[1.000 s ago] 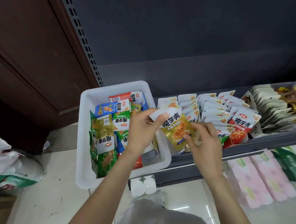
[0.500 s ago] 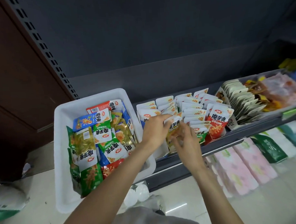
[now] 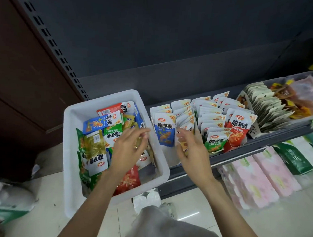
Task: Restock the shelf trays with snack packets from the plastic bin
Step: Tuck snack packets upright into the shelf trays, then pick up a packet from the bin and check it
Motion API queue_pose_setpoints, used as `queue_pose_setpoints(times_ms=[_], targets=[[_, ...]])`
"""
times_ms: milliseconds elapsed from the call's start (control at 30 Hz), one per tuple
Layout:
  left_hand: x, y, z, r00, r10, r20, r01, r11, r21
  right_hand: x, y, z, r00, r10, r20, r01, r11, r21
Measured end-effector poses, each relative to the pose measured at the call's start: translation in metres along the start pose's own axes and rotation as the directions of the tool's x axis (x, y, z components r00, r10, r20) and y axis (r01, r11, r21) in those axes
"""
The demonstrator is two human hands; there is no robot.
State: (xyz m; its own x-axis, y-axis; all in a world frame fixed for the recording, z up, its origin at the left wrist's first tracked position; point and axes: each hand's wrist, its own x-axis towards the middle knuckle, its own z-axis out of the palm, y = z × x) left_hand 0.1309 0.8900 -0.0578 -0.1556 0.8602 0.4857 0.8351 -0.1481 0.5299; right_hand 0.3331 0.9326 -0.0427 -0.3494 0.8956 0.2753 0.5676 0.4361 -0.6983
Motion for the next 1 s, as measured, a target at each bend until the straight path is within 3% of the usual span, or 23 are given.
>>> queue_pose_setpoints(times_ms=[67, 133, 200, 333, 400, 467, 533, 600, 633, 667, 700, 767, 800, 867, 933, 1000], targets=[[-0.019, -0.026, -0.021, 0.98, -0.068, 0.186, 0.043, 0.99, 0.138, 0.003, -0.019, 0.009, 0.983, -0.142, 0.12, 0.141, 0.99, 0.015], [-0.036, -0.046, -0.036, 0.871, -0.226, 0.436, 0.099, 0.951, 0.294, 0.009, -0.033, 0.028, 0.915, -0.245, 0.321, 0.265, 0.964, -0.019], [-0.047, -0.054, -0.044, 0.746, -0.34, 0.572, 0.101, 0.907, 0.408, 0.013, -0.043, 0.054, 0.818, -0.257, 0.514, 0.35, 0.933, -0.09], [-0.054, -0.057, -0.044, 0.699, -0.378, 0.608, 0.055, 0.875, 0.481, 0.022, -0.054, 0.102, 0.633, -0.057, 0.772, 0.431, 0.854, -0.29], [-0.057, -0.06, -0.044, 0.701, -0.381, 0.603, 0.056, 0.872, 0.486, 0.024, -0.056, 0.118, 0.609, -0.01, 0.793, 0.444, 0.833, -0.33], [-0.06, -0.062, -0.046, 0.704, -0.404, 0.584, 0.125, 0.88, 0.458, 0.026, -0.057, 0.127, 0.628, 0.009, 0.778, 0.368, 0.878, -0.307], [-0.064, -0.061, -0.051, 0.777, -0.426, 0.463, 0.293, 0.896, 0.333, 0.029, -0.059, 0.12, 0.689, 0.012, 0.725, 0.276, 0.92, -0.277], [-0.066, -0.051, -0.058, 0.831, -0.53, 0.17, 0.522, 0.848, 0.089, 0.034, -0.062, 0.097, 0.801, -0.008, 0.599, 0.193, 0.95, -0.245], [-0.067, -0.043, -0.062, 0.787, -0.617, 0.002, 0.616, 0.785, -0.068, 0.036, -0.065, 0.081, 0.859, -0.013, 0.512, 0.148, 0.963, -0.224], [-0.068, -0.033, -0.065, 0.699, -0.706, -0.114, 0.673, 0.704, -0.227, 0.037, -0.067, 0.065, 0.906, -0.012, 0.424, 0.104, 0.975, -0.194], [-0.068, -0.023, -0.066, 0.602, -0.784, -0.149, 0.702, 0.609, -0.369, 0.038, -0.069, 0.049, 0.94, -0.005, 0.34, 0.06, 0.986, -0.153], [-0.066, -0.007, -0.064, 0.472, -0.881, 0.0, 0.695, 0.373, -0.614, 0.036, -0.07, 0.028, 0.973, 0.049, 0.225, -0.047, 0.999, -0.016], [-0.062, 0.0, -0.064, 0.45, -0.882, 0.144, 0.658, 0.218, -0.721, 0.034, -0.07, 0.022, 0.974, 0.091, 0.208, -0.113, 0.989, 0.098], [-0.052, 0.011, -0.066, 0.487, -0.796, 0.361, 0.556, -0.036, -0.83, 0.028, -0.068, 0.02, 0.948, 0.184, 0.26, -0.268, 0.901, 0.34], [-0.042, 0.018, -0.065, 0.535, -0.75, 0.388, 0.488, -0.1, -0.867, 0.019, -0.064, 0.021, 0.91, 0.224, 0.349, -0.373, 0.809, 0.454], [-0.033, 0.027, -0.064, 0.536, -0.779, 0.326, 0.489, -0.029, -0.872, 0.01, -0.056, 0.025, 0.892, 0.198, 0.407, -0.392, 0.789, 0.474]])
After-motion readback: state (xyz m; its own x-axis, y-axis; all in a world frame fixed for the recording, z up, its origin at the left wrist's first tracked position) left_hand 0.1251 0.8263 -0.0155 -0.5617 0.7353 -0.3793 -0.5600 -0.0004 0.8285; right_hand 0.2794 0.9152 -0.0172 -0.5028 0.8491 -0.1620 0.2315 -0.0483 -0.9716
